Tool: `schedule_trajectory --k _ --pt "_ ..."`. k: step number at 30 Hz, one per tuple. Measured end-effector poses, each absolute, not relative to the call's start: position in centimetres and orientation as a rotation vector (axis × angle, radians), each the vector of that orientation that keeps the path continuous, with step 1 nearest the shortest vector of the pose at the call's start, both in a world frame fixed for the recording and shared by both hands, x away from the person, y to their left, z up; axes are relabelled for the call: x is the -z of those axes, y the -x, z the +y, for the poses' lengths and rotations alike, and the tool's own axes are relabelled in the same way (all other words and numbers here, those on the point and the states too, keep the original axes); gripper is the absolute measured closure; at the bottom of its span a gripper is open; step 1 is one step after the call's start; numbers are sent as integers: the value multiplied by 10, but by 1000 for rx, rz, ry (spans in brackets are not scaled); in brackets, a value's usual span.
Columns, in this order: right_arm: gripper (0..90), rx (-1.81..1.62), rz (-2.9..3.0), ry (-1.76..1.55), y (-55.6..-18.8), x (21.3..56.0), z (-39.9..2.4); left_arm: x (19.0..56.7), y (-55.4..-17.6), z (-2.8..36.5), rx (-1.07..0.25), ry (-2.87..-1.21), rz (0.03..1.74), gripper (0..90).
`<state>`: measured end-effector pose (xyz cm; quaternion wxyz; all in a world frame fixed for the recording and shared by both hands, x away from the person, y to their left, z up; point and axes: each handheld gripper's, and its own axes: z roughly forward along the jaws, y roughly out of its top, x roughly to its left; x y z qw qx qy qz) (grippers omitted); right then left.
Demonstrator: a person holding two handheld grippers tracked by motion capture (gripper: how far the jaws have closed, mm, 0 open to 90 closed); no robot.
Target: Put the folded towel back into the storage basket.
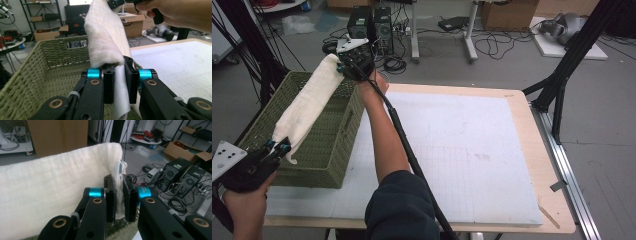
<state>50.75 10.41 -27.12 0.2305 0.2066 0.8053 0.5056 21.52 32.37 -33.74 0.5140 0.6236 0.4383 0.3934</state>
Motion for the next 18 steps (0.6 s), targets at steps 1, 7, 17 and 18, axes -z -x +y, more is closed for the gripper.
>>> schedule_trajectory --k 1,7,17,18 --pt "829 -1390 2217 -565 -508 272 108 338 -215 324 -949 -1500 1059 809" --pt "829 -1376 2228 -574 -512 277 126 339 -213 331 -965 -1497 1088 801" --pt "515 -1350 2224 -687 -517 298 147 339 -209 348 -1044 -1398 1215 422" --pt "491 -1341 2232 -687 -517 299 147 338 -207 349 -1052 -1387 1217 417"
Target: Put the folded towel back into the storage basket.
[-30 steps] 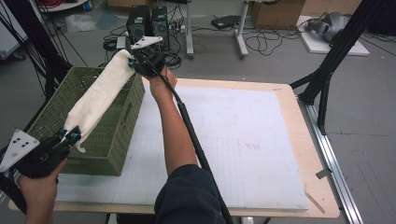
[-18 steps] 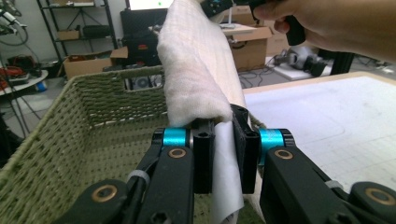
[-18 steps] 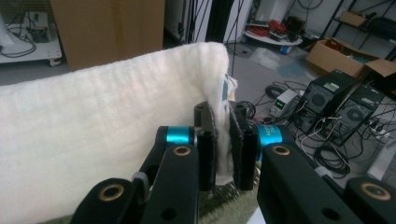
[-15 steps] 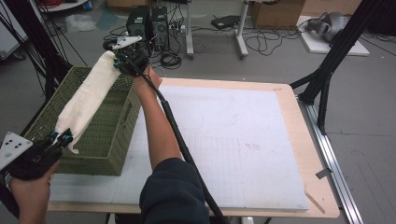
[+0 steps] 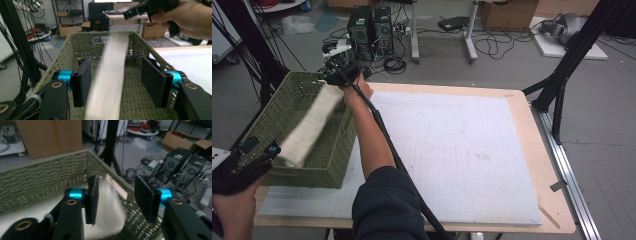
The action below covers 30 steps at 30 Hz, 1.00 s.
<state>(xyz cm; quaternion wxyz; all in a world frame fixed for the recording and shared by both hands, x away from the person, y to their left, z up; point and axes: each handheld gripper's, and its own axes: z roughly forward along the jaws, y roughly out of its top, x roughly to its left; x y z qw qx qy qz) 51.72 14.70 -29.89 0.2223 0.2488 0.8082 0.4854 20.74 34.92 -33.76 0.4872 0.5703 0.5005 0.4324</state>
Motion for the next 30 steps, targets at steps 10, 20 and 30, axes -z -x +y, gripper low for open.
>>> schedule_trajectory --k 10,20,30 --pt "426 -1373 2287 -663 -511 292 114 336 -212 341 -949 -1384 1170 344" --pt "337 -1390 2333 -641 -497 273 56 330 -222 317 -778 -1377 1080 193" --pt "208 -1381 2352 -702 -482 270 -11 324 -231 279 -673 -1460 965 192"
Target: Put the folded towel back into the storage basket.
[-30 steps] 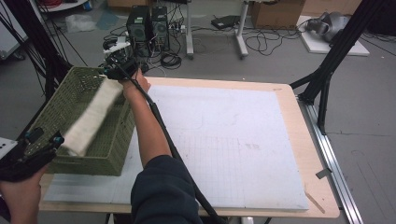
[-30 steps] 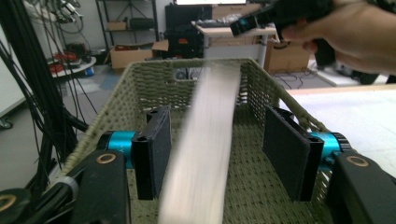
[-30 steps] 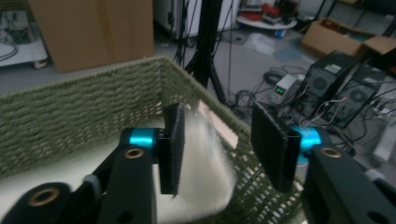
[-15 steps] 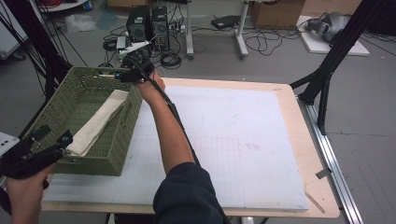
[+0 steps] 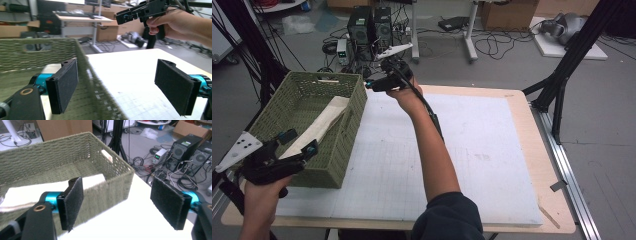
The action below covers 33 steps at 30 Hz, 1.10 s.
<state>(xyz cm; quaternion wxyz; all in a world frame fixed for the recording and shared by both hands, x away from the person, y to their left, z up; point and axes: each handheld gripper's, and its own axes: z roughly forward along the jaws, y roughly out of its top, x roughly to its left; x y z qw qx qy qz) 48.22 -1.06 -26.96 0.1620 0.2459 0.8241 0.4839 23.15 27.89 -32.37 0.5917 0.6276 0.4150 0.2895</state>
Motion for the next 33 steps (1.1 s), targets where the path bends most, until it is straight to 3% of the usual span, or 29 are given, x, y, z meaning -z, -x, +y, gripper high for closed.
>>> schedule_trajectory --k 33 --pt "180 -1306 2192 -846 -387 311 -222 344 -263 176 -420 -1631 693 212"
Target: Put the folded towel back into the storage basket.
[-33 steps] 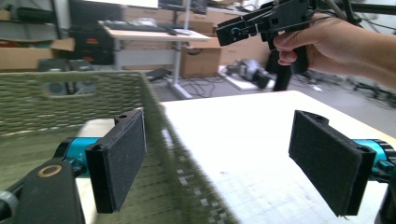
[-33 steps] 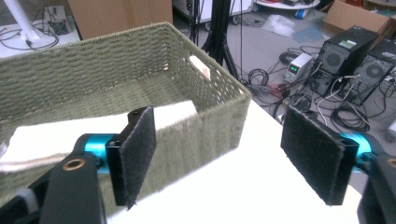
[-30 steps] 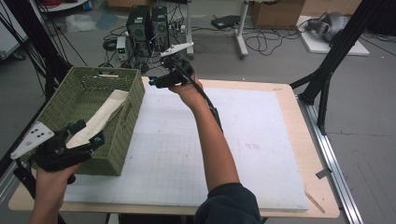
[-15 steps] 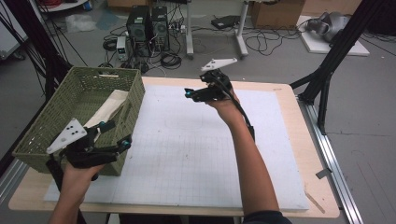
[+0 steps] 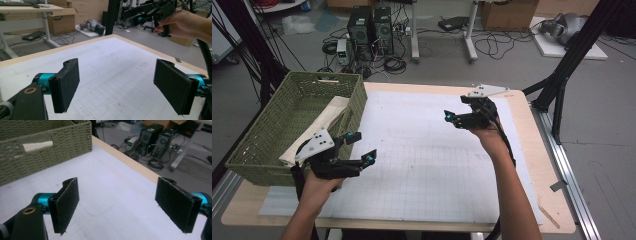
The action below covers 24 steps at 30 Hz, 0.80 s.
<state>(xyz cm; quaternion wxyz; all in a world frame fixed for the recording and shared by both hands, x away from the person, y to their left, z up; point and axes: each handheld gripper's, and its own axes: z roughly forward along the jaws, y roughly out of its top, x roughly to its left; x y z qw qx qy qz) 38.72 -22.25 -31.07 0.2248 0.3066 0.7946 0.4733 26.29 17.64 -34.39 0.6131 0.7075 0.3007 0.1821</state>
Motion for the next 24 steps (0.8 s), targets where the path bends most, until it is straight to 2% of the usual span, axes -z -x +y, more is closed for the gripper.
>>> schedule_trajectory --k 7,16,24 --pt "180 -1243 2147 -901 -353 337 -258 356 -269 160 -437 -1651 653 210" --pt "180 -1209 2072 -943 -304 377 -293 377 -280 145 -398 -1659 649 211" --pt "177 -1225 2000 -998 -275 399 -316 398 -285 131 -389 -1668 637 196"
